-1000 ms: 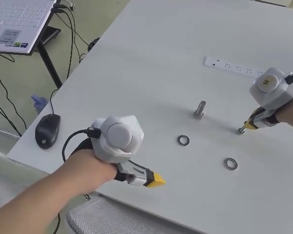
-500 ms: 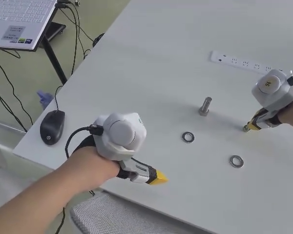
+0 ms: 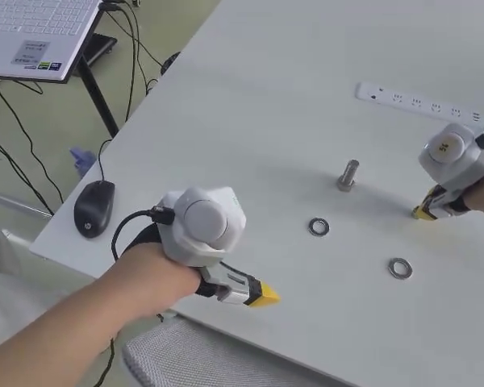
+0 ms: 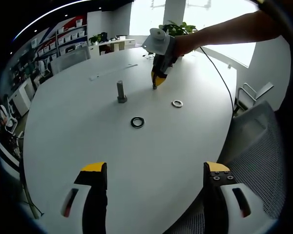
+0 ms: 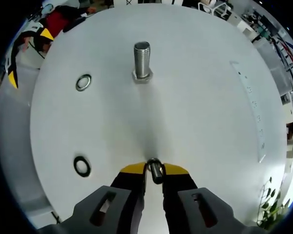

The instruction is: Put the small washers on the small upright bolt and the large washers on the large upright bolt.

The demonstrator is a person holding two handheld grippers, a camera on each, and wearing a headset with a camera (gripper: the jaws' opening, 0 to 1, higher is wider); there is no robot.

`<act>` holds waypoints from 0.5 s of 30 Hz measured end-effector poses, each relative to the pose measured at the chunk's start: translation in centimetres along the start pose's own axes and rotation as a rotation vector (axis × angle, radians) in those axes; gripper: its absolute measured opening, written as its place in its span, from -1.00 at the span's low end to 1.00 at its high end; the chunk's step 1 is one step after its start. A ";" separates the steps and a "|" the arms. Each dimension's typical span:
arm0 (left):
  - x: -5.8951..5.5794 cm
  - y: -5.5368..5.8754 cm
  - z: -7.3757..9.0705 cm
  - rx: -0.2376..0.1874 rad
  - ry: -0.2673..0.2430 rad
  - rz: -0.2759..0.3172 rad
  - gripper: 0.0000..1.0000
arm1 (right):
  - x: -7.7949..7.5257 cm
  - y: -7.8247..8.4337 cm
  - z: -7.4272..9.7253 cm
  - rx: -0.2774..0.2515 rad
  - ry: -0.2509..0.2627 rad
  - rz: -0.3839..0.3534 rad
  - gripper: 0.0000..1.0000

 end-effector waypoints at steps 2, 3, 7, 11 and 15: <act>0.1 0.0 0.0 0.004 0.000 0.000 0.60 | -0.1 0.0 0.0 0.001 0.001 0.001 -0.74; 0.1 0.0 0.0 0.005 0.001 -0.001 0.59 | -0.1 0.0 0.0 0.000 -0.001 -0.001 -0.74; 0.1 0.0 0.0 0.006 0.001 -0.002 0.59 | -0.1 -0.1 0.0 -0.001 -0.004 -0.005 -0.74; 0.0 -0.1 0.0 -0.001 0.000 -0.001 0.60 | -0.3 -0.1 -0.3 -0.001 -0.005 -0.010 -0.73; 0.0 -0.3 0.1 -0.012 -0.002 0.002 0.62 | -0.2 -0.2 -0.2 -0.001 -0.007 -0.014 -0.73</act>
Point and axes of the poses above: the centre of the closed fingertips' face, and the gripper's own axes: z roughly backward along the fingers, x roughly to its left, y roughly out of its underside, the point moved 8 cm from there along z, roughly backward along the fingers, and after that the axes turned 4 degrees about y, right-handed, at the moved point
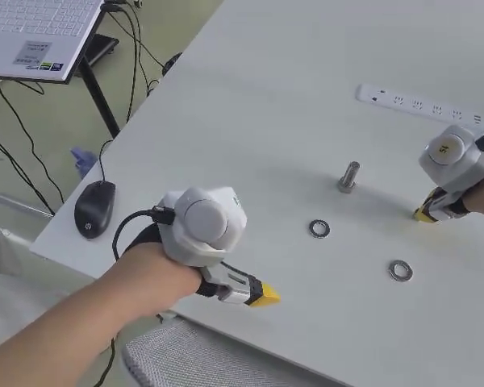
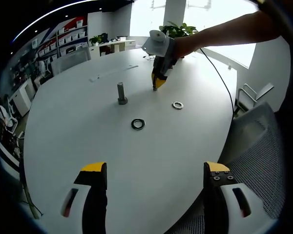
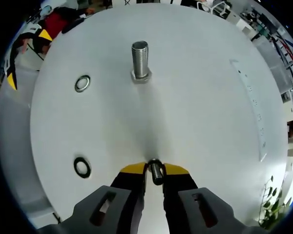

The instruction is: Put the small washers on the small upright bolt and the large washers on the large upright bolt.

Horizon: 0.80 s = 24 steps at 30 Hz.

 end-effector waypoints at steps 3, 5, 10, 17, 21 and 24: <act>-0.1 -0.1 0.0 -0.004 0.000 -0.001 0.63 | 0.0 0.0 0.1 -0.001 -0.003 -0.009 -0.73; -0.2 -0.1 0.1 -0.008 -0.001 -0.004 0.65 | 0.0 0.0 0.1 -0.005 -0.003 -0.016 -0.72; -0.3 -0.1 0.1 -0.012 -0.001 -0.004 0.66 | 0.0 0.1 0.2 0.000 -0.001 -0.011 -0.64; -0.2 -0.2 0.3 -0.021 -0.004 0.003 0.65 | -0.4 0.0 0.8 -0.024 0.004 -0.012 -0.47; -0.4 -0.2 0.2 -0.021 0.002 -0.002 0.65 | -0.4 -0.1 1.3 -0.037 -0.002 -0.023 -0.40; -0.6 -0.3 0.1 -0.020 0.009 -0.007 0.65 | -0.2 0.0 1.8 -0.037 -0.005 -0.016 -0.37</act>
Point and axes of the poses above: the centre of the closed fingertips' face, and the gripper's own axes: z roughly backward along the fingers, x roughly to its left, y roughly out of its underside, the point moved 8 cm from there along z, roughly backward along the fingers, and after that the axes turned 4 degrees about y, right-handed, at the moved point
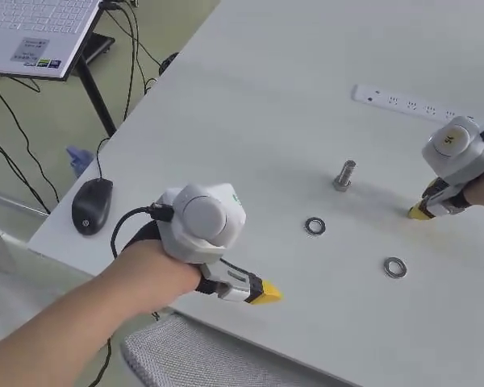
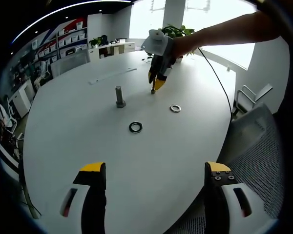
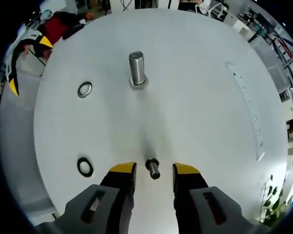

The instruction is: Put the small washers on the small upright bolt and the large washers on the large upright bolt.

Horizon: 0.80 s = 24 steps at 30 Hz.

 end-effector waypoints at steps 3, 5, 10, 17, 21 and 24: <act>0.0 -0.1 -0.1 -0.003 0.011 -0.013 0.65 | 0.1 0.0 0.7 -0.004 0.006 0.004 -0.35; 0.0 -0.2 -0.1 -0.001 0.016 -0.018 0.65 | 0.1 -0.2 1.2 -0.013 0.006 -0.006 -0.35; -0.1 -0.4 0.0 0.008 0.021 -0.059 0.65 | 0.3 -0.7 2.5 -0.029 0.015 0.001 -0.33; -0.4 -0.6 0.1 -0.001 0.040 -0.074 0.64 | 1.6 -1.0 4.2 -0.032 0.029 0.031 -0.32; -0.5 -0.8 0.4 -0.009 0.050 -0.082 0.64 | 2.1 -1.1 4.8 -0.056 0.028 0.008 -0.32; -0.5 -0.7 0.5 -0.010 0.058 -0.083 0.64 | 3.0 -1.1 4.9 -0.059 0.025 0.008 -0.32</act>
Point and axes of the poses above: the centre of the closed fingertips' face, and the gripper's own axes: z roughly backward along the fingers, x roughly to its left, y roughly out of its underside, the point moved 8 cm from there along z, roughly backward along the fingers, and after that the axes turned 4 degrees about y, right-handed, at the moved point
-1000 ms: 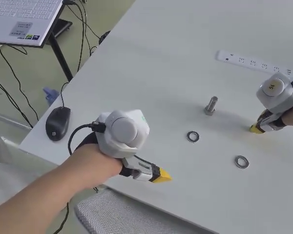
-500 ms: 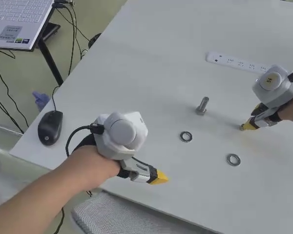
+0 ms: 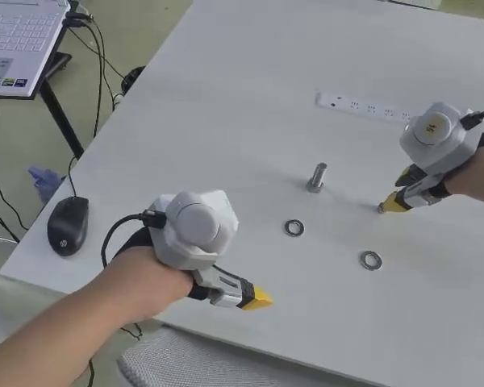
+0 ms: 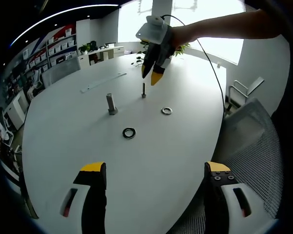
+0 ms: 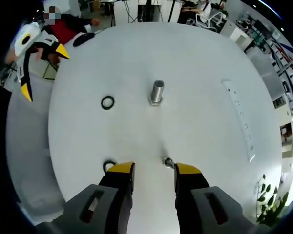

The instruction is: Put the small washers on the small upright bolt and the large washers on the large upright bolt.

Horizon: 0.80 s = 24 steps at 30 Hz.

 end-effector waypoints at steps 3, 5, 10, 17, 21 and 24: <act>0.3 0.1 0.1 -0.001 0.002 -0.015 0.64 | 0.9 0.2 0.1 0.000 -0.007 -0.014 -0.32; 0.3 0.3 0.2 0.015 0.006 -0.032 0.64 | 1.4 0.4 0.1 0.005 -0.009 -0.019 -0.32; 0.4 0.1 0.6 0.001 0.020 -0.033 0.65 | 2.9 0.8 0.4 0.016 -0.019 -0.027 -0.29; 0.4 0.1 0.9 -0.001 0.037 -0.049 0.65 | 5.1 1.4 0.8 0.007 -0.028 -0.044 -0.25; 0.2 -0.1 0.9 -0.005 0.053 -0.064 0.67 | 6.5 1.9 0.8 0.015 -0.033 -0.042 -0.22; 0.1 0.0 0.9 -0.005 0.059 -0.066 0.67 | 7.3 2.2 0.5 0.026 -0.047 -0.030 -0.18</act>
Point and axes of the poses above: the centre of the closed fingertips' face, and the gripper's own axes: z roughly backward along the fingers, x roughly to its left, y roughly out of its underside, the point moved 8 cm from there along z, roughly backward along the fingers, and after that the axes turned 4 degrees about y, right-handed, at the moved point
